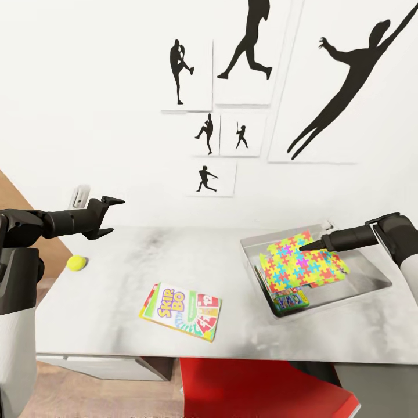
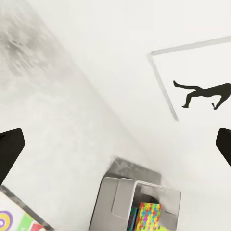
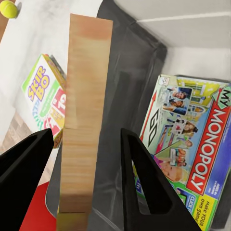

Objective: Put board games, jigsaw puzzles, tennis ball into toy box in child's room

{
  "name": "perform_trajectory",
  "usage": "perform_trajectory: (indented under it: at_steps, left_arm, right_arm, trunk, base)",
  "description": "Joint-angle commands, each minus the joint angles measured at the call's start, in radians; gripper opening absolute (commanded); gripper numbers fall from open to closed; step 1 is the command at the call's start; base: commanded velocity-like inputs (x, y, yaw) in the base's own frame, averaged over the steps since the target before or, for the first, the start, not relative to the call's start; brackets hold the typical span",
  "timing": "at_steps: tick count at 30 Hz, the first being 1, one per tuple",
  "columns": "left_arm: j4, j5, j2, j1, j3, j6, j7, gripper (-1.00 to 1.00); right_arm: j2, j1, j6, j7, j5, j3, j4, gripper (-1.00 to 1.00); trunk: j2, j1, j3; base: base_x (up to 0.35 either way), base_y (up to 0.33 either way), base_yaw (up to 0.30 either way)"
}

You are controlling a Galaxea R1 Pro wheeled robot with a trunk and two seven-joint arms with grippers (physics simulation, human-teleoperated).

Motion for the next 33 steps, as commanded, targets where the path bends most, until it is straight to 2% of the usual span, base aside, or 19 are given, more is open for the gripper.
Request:
perform_trajectory:
  at_steps: [1,33]
  left_arm:
    - [0.0,0.007,0.0,-0.001,0.001,0.007,0.009,1.0]
    - [0.0,0.007,0.0,-0.001,0.001,0.007,0.009,1.0]
  right_arm:
    - [-0.001,-0.001,0.01,0.006,0.004,0.003,-0.001,-1.0]
    - [0.003,-0.002,0.011,0.006,0.002,0.003,-0.003,-1.0]
  trunk:
    - [-0.002,0.001,-0.004]
    - [-0.002,0.001,-0.056]
  base:
    - [0.0,0.0,0.0]
    - [0.0,0.0,0.0]
